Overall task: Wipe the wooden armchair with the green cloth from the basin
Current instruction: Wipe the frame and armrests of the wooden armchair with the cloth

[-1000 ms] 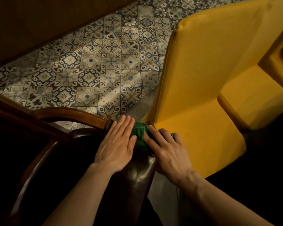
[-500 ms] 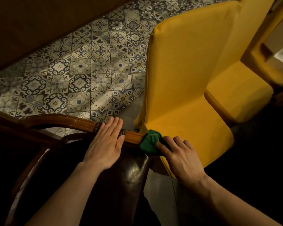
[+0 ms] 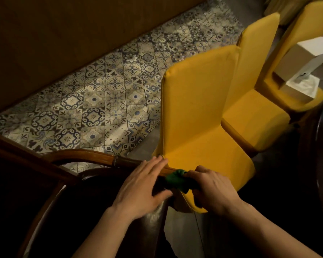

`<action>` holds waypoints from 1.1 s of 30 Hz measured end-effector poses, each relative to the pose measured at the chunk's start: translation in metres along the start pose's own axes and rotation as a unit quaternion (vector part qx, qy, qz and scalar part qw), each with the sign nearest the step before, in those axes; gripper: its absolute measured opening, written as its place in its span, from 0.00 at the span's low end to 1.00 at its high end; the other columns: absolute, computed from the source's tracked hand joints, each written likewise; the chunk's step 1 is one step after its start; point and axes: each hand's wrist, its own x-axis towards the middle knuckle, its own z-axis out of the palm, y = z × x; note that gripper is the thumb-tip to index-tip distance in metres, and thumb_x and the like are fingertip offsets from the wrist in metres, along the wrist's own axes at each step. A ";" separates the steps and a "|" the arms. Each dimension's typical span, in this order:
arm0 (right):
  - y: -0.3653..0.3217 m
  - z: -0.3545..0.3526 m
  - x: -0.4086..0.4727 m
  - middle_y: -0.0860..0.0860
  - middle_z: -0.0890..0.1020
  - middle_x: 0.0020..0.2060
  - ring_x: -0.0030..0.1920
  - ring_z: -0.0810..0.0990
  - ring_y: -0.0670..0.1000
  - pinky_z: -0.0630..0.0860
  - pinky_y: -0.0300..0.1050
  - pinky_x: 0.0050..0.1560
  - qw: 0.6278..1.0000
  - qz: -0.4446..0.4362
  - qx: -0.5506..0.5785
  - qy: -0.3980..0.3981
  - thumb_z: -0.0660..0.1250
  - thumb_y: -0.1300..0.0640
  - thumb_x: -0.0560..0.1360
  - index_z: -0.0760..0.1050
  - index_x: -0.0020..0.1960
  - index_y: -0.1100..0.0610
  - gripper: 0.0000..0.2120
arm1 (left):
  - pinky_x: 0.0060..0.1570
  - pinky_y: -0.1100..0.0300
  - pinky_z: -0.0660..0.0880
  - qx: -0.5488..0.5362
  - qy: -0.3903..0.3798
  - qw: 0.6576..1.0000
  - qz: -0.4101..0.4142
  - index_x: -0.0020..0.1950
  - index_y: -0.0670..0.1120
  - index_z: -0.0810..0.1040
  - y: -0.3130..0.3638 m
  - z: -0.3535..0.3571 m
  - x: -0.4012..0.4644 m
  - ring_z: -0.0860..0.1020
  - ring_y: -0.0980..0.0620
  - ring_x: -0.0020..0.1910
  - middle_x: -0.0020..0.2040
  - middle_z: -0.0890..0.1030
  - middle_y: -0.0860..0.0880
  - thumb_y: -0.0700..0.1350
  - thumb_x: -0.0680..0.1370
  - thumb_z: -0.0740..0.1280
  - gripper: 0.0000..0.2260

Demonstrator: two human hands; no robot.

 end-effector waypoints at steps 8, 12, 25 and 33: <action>-0.074 -0.061 -0.031 0.53 0.82 0.43 0.41 0.78 0.50 0.75 0.50 0.42 0.954 -0.074 0.290 -0.020 0.76 0.48 0.72 0.69 0.54 0.56 0.20 | 0.60 0.56 0.69 0.073 0.056 0.996 0.019 0.63 0.60 0.70 0.045 -0.074 -0.047 0.74 0.53 0.61 0.60 0.78 0.57 0.44 0.73 0.69 0.21; -0.105 -0.085 -0.051 0.51 0.81 0.48 0.47 0.79 0.48 0.78 0.50 0.47 0.932 -0.122 0.337 -0.056 0.84 0.49 0.62 0.70 0.56 0.54 0.31 | 0.54 0.56 0.69 0.109 0.090 0.990 0.010 0.58 0.57 0.71 0.054 -0.118 -0.084 0.76 0.53 0.57 0.55 0.79 0.56 0.43 0.73 0.67 0.17; -0.230 -0.126 -0.091 0.45 0.77 0.56 0.52 0.78 0.48 0.77 0.45 0.50 0.945 -0.293 0.054 0.132 0.75 0.52 0.71 0.69 0.63 0.45 0.24 | 0.58 0.58 0.71 0.190 0.209 0.957 -0.071 0.59 0.59 0.71 0.063 -0.215 -0.226 0.78 0.58 0.56 0.55 0.80 0.60 0.44 0.74 0.70 0.18; -0.314 -0.170 -0.120 0.50 0.79 0.52 0.44 0.79 0.53 0.77 0.50 0.40 0.904 -0.338 -0.035 0.261 0.71 0.53 0.75 0.70 0.61 0.50 0.18 | 0.57 0.56 0.73 0.254 0.290 0.917 -0.104 0.61 0.57 0.71 0.068 -0.289 -0.307 0.79 0.55 0.56 0.55 0.79 0.58 0.45 0.75 0.71 0.17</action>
